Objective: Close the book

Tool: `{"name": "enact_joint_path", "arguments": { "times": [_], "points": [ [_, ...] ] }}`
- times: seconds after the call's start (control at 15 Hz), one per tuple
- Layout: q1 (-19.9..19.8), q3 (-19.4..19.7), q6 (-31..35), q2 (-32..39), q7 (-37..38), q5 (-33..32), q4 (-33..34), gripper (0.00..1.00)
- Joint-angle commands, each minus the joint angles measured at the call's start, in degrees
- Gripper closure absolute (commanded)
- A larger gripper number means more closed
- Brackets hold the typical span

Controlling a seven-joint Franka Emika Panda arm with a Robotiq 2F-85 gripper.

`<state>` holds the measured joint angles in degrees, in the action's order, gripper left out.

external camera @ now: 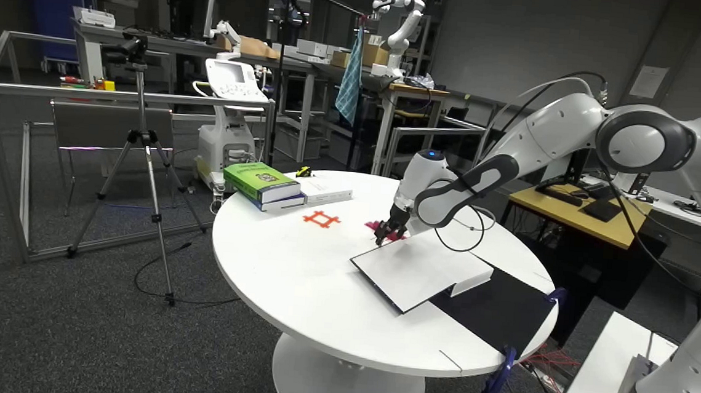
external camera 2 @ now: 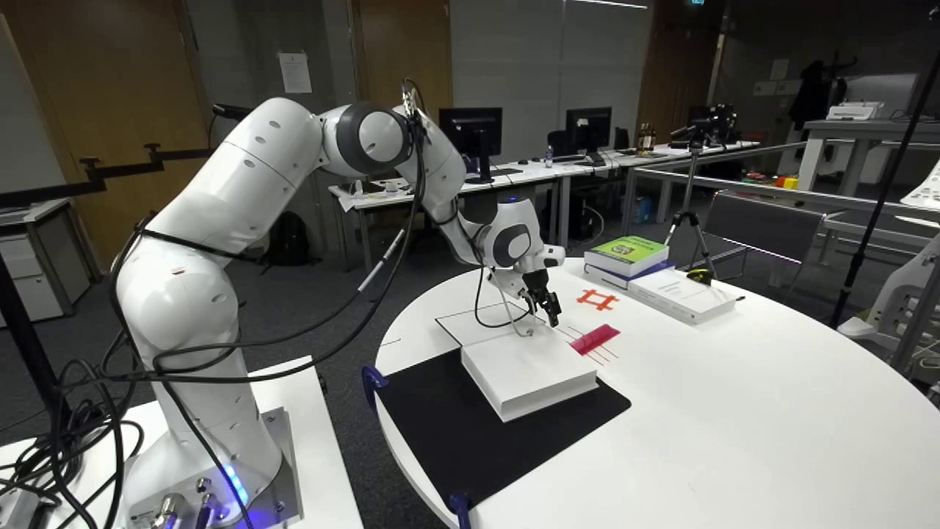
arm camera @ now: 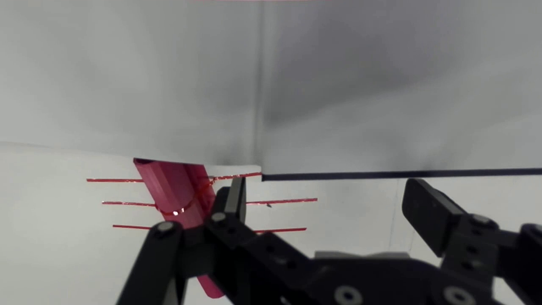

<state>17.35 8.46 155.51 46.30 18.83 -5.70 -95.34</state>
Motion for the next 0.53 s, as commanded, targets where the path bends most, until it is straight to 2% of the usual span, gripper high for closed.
{"name": "enact_joint_path", "arguments": {
  "times": [0.0,0.47],
  "points": [
    [0.60,0.93,-0.38,-0.95,-0.50,-2.43,-1.88,0.00],
    [1.27,1.33,-0.68,-3.32,-1.08,-5.33,-6.13,0.00]
  ]
}}
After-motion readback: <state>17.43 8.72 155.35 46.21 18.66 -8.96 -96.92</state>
